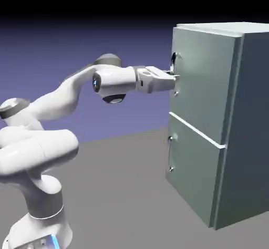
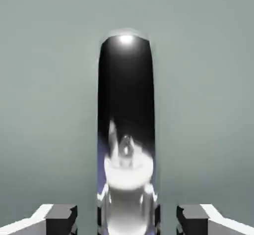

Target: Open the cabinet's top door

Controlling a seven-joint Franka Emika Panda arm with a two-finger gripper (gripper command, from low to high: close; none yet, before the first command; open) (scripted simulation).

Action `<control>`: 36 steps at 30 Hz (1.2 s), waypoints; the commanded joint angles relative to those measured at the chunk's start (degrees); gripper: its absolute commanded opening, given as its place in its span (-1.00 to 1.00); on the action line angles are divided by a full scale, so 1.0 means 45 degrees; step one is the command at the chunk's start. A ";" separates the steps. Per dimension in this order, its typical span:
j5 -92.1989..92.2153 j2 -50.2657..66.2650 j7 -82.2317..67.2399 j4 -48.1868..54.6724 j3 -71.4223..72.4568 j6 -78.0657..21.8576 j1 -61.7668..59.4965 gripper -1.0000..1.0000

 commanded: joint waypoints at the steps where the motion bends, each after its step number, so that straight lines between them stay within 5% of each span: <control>1: 0.0069 -0.0002 -0.0313 -0.0431 -0.0215 -0.0543 0.0224 -1.00; 18: -0.1966 0.0882 -0.3842 -0.4544 -0.5142 -0.9957 -0.0452 -1.00; 36: -0.8910 0.7733 -0.9750 -0.2770 -0.9136 -1.9020 -0.5642 -1.00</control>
